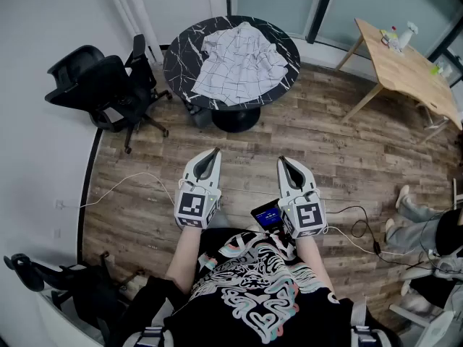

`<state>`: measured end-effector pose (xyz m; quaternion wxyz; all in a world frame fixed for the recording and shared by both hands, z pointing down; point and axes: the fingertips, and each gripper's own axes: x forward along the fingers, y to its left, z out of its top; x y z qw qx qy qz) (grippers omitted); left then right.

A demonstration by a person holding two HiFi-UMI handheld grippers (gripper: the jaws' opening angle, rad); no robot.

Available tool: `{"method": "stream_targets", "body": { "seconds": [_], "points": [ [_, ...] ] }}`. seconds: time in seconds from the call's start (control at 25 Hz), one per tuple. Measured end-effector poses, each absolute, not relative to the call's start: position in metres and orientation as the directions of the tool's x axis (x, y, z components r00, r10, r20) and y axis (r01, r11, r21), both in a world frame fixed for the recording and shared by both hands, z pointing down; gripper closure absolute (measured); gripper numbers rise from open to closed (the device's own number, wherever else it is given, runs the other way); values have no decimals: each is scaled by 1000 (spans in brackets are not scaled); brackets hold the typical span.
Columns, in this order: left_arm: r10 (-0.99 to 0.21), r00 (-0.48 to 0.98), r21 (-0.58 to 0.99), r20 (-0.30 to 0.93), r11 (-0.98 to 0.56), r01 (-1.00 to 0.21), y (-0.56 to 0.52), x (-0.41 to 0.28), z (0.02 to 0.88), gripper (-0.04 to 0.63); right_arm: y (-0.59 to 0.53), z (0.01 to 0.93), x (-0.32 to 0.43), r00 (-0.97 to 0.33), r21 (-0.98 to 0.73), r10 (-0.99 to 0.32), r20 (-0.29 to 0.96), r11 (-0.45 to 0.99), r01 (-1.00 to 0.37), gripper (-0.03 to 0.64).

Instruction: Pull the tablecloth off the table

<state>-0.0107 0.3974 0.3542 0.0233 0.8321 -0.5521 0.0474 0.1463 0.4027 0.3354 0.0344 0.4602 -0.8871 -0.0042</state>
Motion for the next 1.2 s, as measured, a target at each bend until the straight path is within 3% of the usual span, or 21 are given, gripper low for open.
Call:
{"method": "stream_targets", "body": {
  "seconds": [1.2],
  "points": [
    [-916, 384, -103, 119, -396, -912, 421, -2, 355, 574, 421, 332, 175, -505, -48, -863, 6, 504, -862, 598]
  ]
}}
